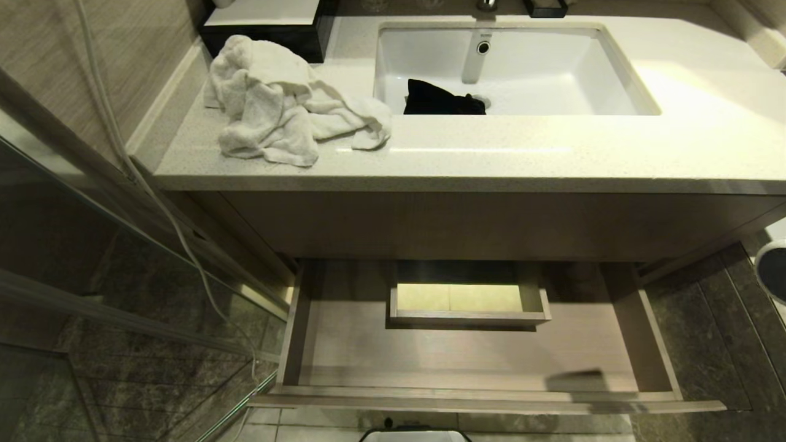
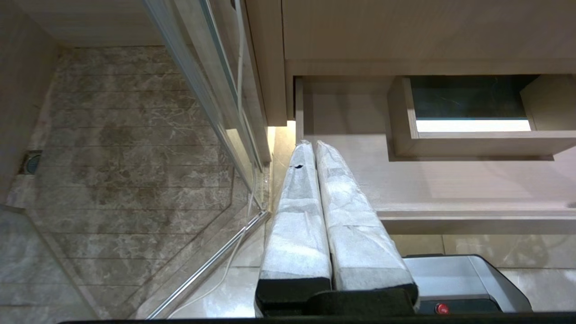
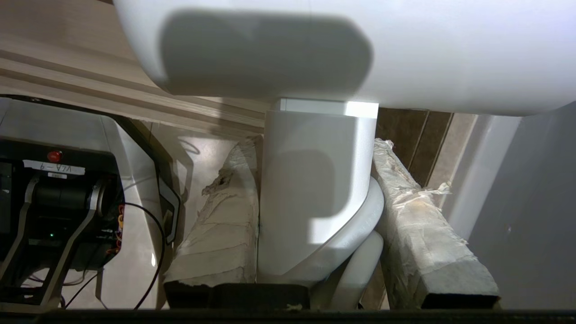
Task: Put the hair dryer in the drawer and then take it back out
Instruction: Put it into the drawer
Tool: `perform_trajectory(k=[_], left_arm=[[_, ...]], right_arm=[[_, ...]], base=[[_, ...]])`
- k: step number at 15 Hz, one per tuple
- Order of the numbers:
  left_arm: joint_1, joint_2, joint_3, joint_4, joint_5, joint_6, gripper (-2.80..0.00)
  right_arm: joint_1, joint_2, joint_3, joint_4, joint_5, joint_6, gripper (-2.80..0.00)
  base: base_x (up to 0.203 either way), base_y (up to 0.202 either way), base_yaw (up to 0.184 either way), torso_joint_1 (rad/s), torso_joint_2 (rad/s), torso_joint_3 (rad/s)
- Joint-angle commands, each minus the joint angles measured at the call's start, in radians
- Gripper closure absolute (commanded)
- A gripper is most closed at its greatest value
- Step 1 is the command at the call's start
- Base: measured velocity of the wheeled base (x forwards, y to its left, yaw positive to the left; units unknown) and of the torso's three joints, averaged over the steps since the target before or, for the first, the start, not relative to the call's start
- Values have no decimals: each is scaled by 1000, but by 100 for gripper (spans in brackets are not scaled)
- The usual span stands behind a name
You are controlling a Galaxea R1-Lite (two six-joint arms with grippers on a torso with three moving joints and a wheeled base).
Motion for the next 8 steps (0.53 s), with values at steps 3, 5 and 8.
perform_trajectory(k=[3,5,8], left_arm=[[0,0,0,0,0,0,0],[0,0,2,0,0,0,0],[0,0,0,0,0,0,0]], right_arm=[[2,-13,17,2,3,-5,0],[6,-17,23,2,3,-5,0],[10,-17,25,-1,4,-5,0]], base=[[0,0,0,-176,358,180],[0,0,0,-176,366,189],[0,0,0,-232,473,242]])
